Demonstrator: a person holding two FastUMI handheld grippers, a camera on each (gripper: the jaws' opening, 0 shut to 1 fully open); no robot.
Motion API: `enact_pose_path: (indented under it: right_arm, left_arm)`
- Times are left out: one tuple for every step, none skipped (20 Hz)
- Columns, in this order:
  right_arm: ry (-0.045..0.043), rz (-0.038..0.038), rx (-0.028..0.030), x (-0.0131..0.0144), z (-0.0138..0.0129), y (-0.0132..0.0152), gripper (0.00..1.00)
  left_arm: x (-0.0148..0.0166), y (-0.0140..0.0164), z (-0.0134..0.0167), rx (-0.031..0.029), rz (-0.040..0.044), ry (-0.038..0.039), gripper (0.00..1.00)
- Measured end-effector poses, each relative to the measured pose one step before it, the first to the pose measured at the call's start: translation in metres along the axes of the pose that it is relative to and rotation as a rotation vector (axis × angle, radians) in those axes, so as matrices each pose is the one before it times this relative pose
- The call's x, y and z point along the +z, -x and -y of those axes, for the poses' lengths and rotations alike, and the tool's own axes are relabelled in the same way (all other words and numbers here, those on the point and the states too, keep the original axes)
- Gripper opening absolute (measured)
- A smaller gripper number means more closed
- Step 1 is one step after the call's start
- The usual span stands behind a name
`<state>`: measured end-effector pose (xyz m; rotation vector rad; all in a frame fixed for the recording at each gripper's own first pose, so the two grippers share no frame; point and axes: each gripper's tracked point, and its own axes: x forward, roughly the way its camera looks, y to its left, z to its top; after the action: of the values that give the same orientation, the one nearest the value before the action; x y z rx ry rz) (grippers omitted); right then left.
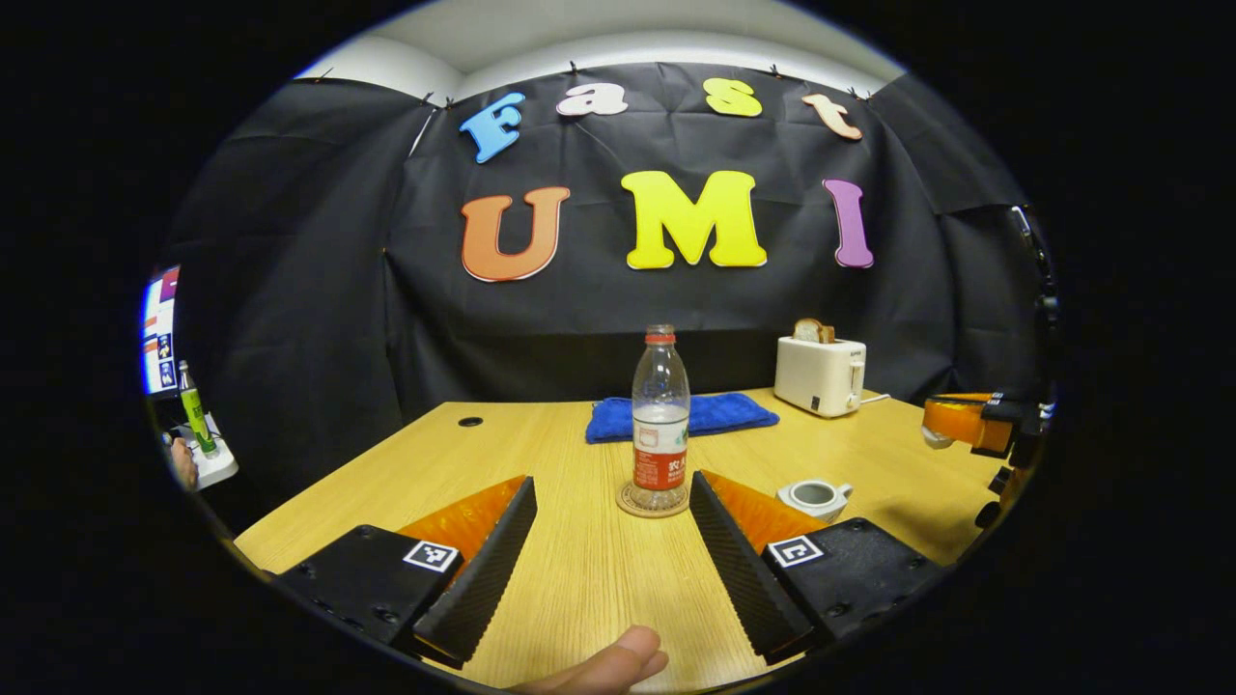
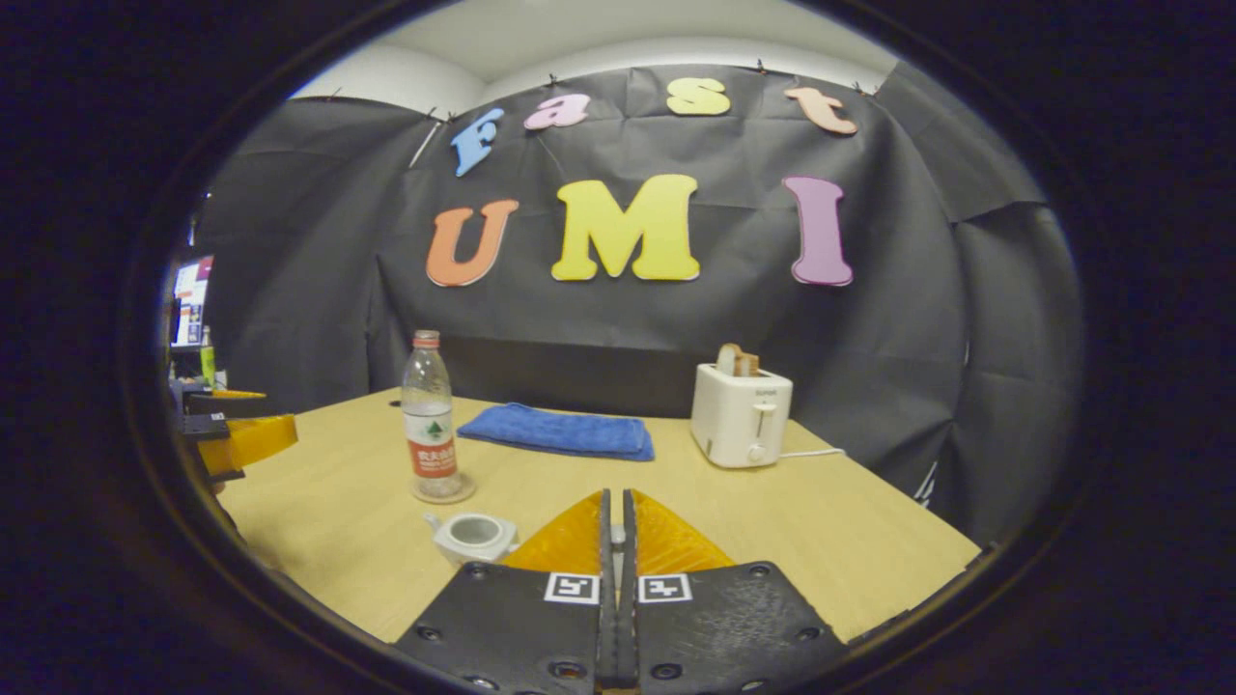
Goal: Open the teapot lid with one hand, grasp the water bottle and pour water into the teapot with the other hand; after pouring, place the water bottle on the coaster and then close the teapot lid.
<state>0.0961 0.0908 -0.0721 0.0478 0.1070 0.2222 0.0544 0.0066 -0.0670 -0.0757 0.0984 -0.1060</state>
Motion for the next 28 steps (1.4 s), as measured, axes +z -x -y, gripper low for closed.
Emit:
enact_pose_path:
  right_arm:
    - [-0.01546,0.00197,0.04319,0.00398,-0.01313,-0.00546,0.0]
    - [-0.01509,-0.00366,0.03692,0.00197,-0.01154,-0.00789,0.0]
    - [-0.00935,-0.003,0.01919,0.00093,-0.00723,-0.0046,0.0]
    - [-0.00591,-0.00281,0.01935,-0.0001,-0.00853,-0.00518,0.0]
    - [-0.00441,-0.00393,0.01152,-0.00059,-0.00581,-0.00566,0.0]
    - [-0.00036,-0.0092,0.00144,-0.00238,-0.00425,-0.0064,0.0]
    - [0.0015,-0.00956,0.00304,-0.00285,-0.00617,-0.00655,0.0]
    - [0.00405,-0.00565,0.00644,-0.00349,-0.00744,-0.00786,0.0]
    - [0.00719,-0.00898,0.00573,-0.00514,-0.00704,-0.00732,0.0]
    - [0.00491,-0.00737,0.00342,-0.00478,-0.00465,-0.0057,0.0]
    - [0.00369,-0.009,0.00576,-0.00554,-0.00415,-0.00549,0.0]
    - [0.00046,-0.00876,0.00435,-0.00613,-0.00348,-0.0046,0.0]
    - [-0.0014,-0.01086,0.00014,-0.00649,-0.00308,-0.00408,0.01]
    - [0.00338,-0.01241,0.00138,-0.00595,-0.00232,-0.0061,0.01]
    - [0.00524,-0.00531,-0.00814,-0.00581,-0.00017,-0.00509,0.01]
    - [-0.00252,-0.00437,0.00009,-0.00353,-0.00031,-0.00191,0.02]
    - [-0.00388,-0.00246,0.00167,-0.00103,-0.00067,-0.00229,0.01]
    - [-0.00659,0.00049,0.00275,-0.00019,0.0001,-0.00091,0.01]
    - [-0.00239,-0.00494,0.00209,-0.00213,-0.00105,-0.00095,0.03]
    - [0.0019,0.00236,0.00331,0.00107,-0.00076,0.00141,0.04]
    - [0.0112,0.01032,-0.00831,0.00251,0.00112,0.0,0.06]
    - [-0.00009,0.01555,-0.00678,0.00515,0.0019,0.00437,0.07]
    - [-0.0067,0.00839,-0.00086,0.00435,0.00023,0.00304,0.14]
    - [-0.00681,0.00906,-0.0076,0.00499,0.0018,0.00465,0.21]
    - [-0.01351,0.01611,-0.00561,0.0081,0.00164,0.00586,0.27]
    - [-0.01371,0.01193,0.00023,0.01008,0.00149,0.00796,0.4]
    - [-0.00186,0.00641,-0.00693,0.0054,0.00295,0.00699,0.51]
    - [-0.00143,0.00726,-0.00025,0.00706,0.00079,0.00703,0.57]
  left_arm:
    - [0.0064,0.00373,-0.00687,0.01481,0.01307,-0.00538,1.0]
    - [0.01107,0.00577,-0.00916,0.02038,0.02428,-0.0052,1.0]
    - [0.00597,0.00415,-0.00428,0.00727,0.0124,-0.0031,1.0]
    - [0.00313,0.00326,-0.00339,0.00522,0.00095,-0.00113,0.99]
    - [0.00189,0.00314,-0.00511,0.00927,0.00097,-0.00118,0.99]
    - [0.00171,0.0014,-0.00673,0.01593,-0.00235,-0.00056,1.0]
    - [-0.00223,0.00151,-0.00671,0.0189,-0.01904,0.00279,1.0]
    - [0.0005,0.00329,-0.00355,0.00508,-0.00931,0.00704,1.0]
    - [0.00324,0.001,-0.00045,-0.00493,0.00367,0.00532,1.0]
    - [0.00088,0.00193,-0.00267,-0.00264,-0.00078,0.00525,1.0]
    - [0.00059,0.00001,-0.00174,-0.00289,-0.00051,0.00458,1.0]
    - [0.00043,0.00051,-0.00192,-0.00011,-0.00049,0.00302,1.0]
    - [0.00086,0.00062,-0.00265,0.00234,0.00177,-0.00051,1.0]
    - [0.00045,0.0015,-0.0032,0.00329,0.00299,0.00252,1.0]
    - [0.00019,0.00015,-0.00049,-0.00071,-0.00091,0.00103,1.0]
    - [0.00398,0.00079,-0.00275,0.00133,0.00178,-0.00539,1.0]
    - [0.00037,-0.00166,-0.00094,-0.00065,0.00148,-0.00385,1.0]
    - [-0.00087,-0.00067,0.00273,-0.00443,-0.00313,0.00065,0.99]
    - [-0.0024,-0.00009,-0.00022,-0.00269,-0.00633,0.00149,1.0]
    - [-0.00139,-0.0012,0.0003,-0.00092,-0.00482,-0.00086,1.0]
    - [-0.0008,-0.00049,0.00132,0.00106,-0.00324,-0.00567,1.0]
    - [0.00005,-0.00002,0.00127,-0.00211,-0.0004,-0.00851,1.0]
    - [-0.00001,0.0002,-0.00043,-0.00022,-0.00043,-0.00439,1.0]
    - [-0.00067,0.00055,0.00128,-0.00184,0.00069,-0.00289,1.0]
    - [0.00039,0.00004,0.00255,-0.00268,-0.00034,-0.00212,1.0]
    - [-0.00093,-0.00012,0.0008,-0.00077,-0.00711,-0.00182,1.0]
    - [-0.00012,0.00107,0.00186,-0.00231,-0.00298,-0.00503,1.0]
    - [0.00031,0.00104,0.00084,0.0011,0.00051,-0.00458,1.0]
